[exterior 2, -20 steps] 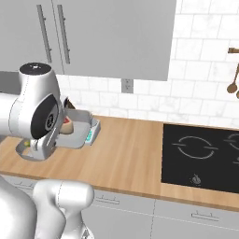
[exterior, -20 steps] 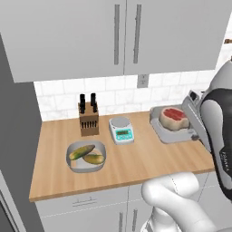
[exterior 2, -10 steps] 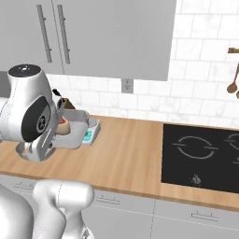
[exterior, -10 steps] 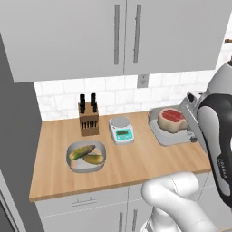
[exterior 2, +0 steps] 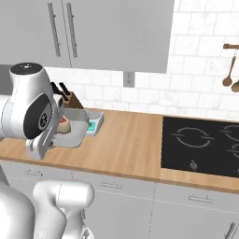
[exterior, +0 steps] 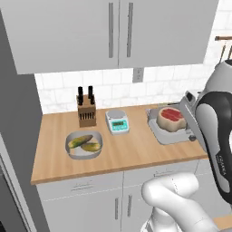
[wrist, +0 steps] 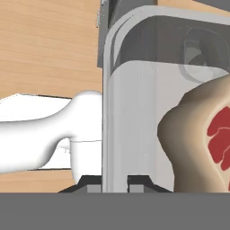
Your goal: Take the meat container that has the steak and place it on the second highest rack of the freezer. Then take the vegetable container that has the cucumbers and place it on the highest rack of the freezer.
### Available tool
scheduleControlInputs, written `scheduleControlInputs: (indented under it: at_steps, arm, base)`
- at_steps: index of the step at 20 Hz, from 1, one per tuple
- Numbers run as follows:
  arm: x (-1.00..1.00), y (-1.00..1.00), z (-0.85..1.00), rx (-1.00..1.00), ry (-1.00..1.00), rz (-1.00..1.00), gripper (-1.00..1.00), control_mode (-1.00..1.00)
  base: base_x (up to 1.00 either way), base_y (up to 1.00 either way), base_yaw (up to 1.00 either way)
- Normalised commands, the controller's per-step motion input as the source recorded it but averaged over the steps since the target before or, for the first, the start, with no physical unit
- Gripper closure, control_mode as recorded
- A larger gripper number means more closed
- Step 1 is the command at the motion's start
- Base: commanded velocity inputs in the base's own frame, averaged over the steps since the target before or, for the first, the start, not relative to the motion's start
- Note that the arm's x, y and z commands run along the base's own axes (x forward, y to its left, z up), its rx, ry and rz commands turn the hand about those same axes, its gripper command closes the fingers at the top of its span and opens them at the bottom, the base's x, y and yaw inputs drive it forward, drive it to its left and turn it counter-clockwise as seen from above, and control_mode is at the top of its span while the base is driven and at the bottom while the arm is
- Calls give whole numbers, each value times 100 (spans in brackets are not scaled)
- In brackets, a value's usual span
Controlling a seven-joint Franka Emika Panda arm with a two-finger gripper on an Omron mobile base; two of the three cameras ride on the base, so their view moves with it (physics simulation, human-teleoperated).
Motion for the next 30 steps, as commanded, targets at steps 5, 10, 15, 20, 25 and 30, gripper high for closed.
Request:
scheduleControlInputs:
  at_steps: [5, 10, 15, 20, 25, 30]
  arm:
    - [0, 0, 0, 0, 0, 0, 100, 100]
    - [0, 0, 0, 0, 0, 0, 100, 100]
    - [0, 0, 0, 0, 0, 0, 100, 100]
    - [0, 0, 0, 0, 0, 0, 100, 100]
    - [0, 0, 0, 0, 0, 0, 100, 100]
    - [0, 0, 0, 0, 0, 0, 100, 100]
  base:
    - [-100, -42, 32]
    - [-81, -37, 80]
    - [-40, -9, 99]
    - [1, 0, 100]
    - [32, 0, 92]
    - [93, 0, 59]
